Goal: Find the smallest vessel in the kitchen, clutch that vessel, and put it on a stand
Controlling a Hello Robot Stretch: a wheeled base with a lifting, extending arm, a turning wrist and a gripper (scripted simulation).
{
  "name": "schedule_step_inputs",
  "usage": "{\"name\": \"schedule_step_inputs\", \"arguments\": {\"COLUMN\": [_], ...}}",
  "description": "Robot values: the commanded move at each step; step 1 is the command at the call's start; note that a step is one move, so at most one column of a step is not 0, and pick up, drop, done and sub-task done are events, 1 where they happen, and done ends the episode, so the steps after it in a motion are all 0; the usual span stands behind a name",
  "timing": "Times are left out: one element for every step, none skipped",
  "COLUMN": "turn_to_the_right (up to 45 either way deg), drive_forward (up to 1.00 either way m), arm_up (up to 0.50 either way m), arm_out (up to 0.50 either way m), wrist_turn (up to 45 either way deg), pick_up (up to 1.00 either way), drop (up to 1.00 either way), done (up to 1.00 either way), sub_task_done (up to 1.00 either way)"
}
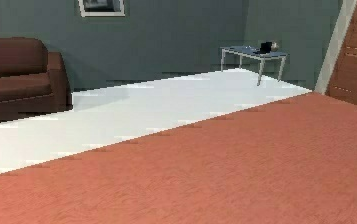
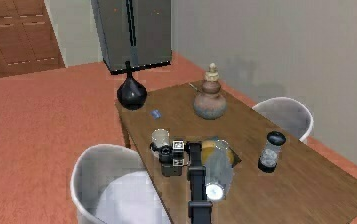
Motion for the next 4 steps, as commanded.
{"name": "schedule_step_inputs", "arguments": {"turn_to_the_right": [0.0,0.0,0.0,0.0], "drive_forward": [0.00,0.00,0.00,0.00], "arm_up": [0.10,0.18,0.00,0.00], "arm_out": [0.00,0.00,0.00,0.00], "wrist_turn": [0.0,0.0,-45.0,-45.0], "pick_up": [0.00,0.00,0.00,0.00], "drop": [0.00,0.00,0.00,0.00], "done": [0.00,0.00,0.00,0.00], "sub_task_done": [0.00,0.00,0.00,0.00]}}
